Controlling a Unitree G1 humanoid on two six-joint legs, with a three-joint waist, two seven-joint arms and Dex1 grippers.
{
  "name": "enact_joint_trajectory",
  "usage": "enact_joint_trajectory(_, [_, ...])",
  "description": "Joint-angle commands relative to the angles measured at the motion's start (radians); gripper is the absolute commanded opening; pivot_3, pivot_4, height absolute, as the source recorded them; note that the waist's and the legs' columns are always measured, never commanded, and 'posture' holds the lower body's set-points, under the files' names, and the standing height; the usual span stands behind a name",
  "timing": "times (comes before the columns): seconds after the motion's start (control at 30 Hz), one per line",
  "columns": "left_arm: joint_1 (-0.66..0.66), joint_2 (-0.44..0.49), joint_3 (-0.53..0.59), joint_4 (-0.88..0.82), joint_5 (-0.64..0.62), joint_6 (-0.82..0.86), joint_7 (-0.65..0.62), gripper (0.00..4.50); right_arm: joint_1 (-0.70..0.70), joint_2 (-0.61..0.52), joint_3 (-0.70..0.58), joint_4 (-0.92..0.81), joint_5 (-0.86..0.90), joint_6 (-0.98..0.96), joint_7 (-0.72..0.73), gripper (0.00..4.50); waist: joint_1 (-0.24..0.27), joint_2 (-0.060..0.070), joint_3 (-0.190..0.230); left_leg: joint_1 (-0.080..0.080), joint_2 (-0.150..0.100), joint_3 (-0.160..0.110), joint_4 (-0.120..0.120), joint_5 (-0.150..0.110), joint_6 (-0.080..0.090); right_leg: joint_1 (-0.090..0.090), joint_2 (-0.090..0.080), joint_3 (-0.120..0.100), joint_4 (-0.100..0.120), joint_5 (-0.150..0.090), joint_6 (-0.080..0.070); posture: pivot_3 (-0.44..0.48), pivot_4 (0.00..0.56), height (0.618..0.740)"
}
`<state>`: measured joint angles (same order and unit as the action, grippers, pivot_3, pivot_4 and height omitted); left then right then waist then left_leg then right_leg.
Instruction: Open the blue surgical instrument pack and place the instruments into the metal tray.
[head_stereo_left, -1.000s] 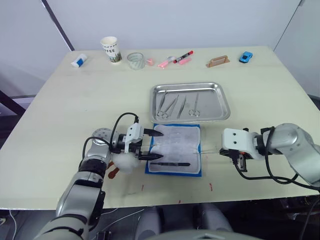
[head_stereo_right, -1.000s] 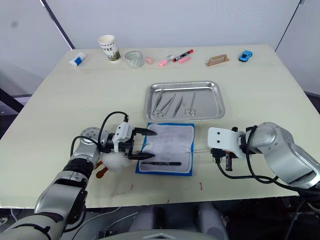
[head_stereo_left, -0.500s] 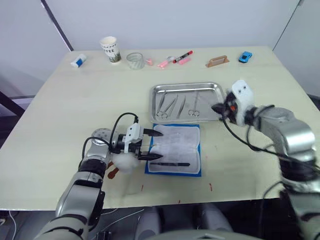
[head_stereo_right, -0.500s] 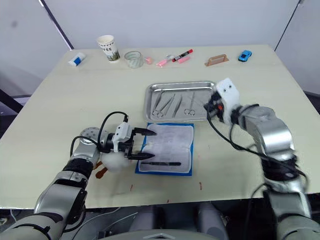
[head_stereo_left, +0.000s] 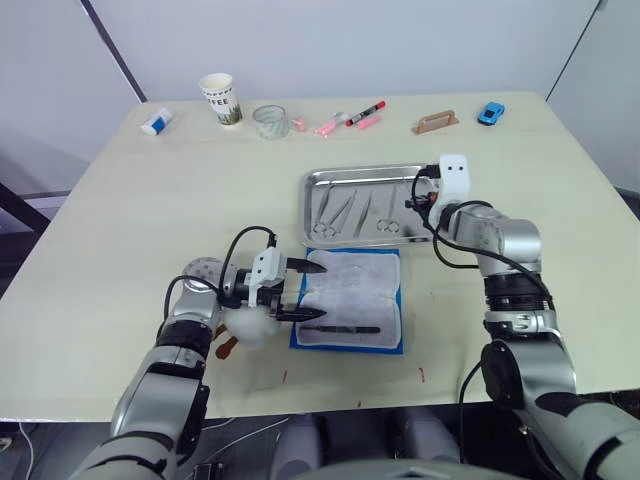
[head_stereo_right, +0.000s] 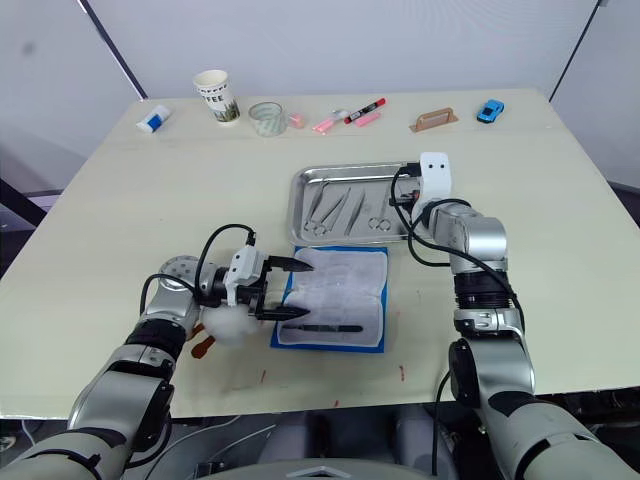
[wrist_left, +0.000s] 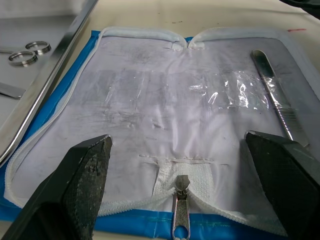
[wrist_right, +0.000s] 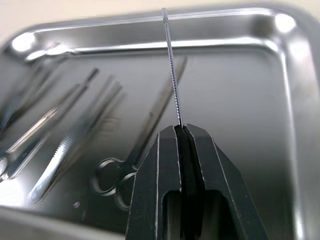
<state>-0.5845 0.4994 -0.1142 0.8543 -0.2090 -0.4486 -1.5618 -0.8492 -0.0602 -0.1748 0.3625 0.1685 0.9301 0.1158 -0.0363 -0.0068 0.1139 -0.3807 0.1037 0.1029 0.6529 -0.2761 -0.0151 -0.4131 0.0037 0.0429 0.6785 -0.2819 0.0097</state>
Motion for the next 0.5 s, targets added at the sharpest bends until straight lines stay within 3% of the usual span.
enact_joint_trajectory(0.03, [0.041,-0.007,-0.035,0.039,0.056,0.008,0.007,4.5,-0.043,0.026,-0.023,0.034,0.002,-0.044,-0.061,0.07,0.0,0.0,0.0,0.0,0.0,0.0,0.0,0.0,0.0,0.0,0.0,0.0,0.0,0.0,0.0,0.0,0.15,0.74])
enact_joint_trajectory(0.33, [0.04,-0.006,-0.035,0.041,0.057,0.007,0.006,4.5,-0.056,0.047,-0.055,0.068,0.026,-0.054,-0.112,0.07,-0.001,0.0,0.0,0.0,0.0,0.0,0.0,0.0,0.0,0.0,0.0,0.0,0.0,0.0,0.0,0.0,0.15,0.74])
enact_joint_trajectory(0.5, [0.04,-0.005,-0.035,0.042,0.057,0.008,0.004,4.5,-0.047,0.038,-0.028,0.01,0.027,-0.043,-0.093,1.64,-0.002,0.0,0.0,0.0,0.0,0.0,0.0,0.0,0.0,0.0,0.0,0.0,0.0,0.0,0.0,0.0,0.15,0.74])
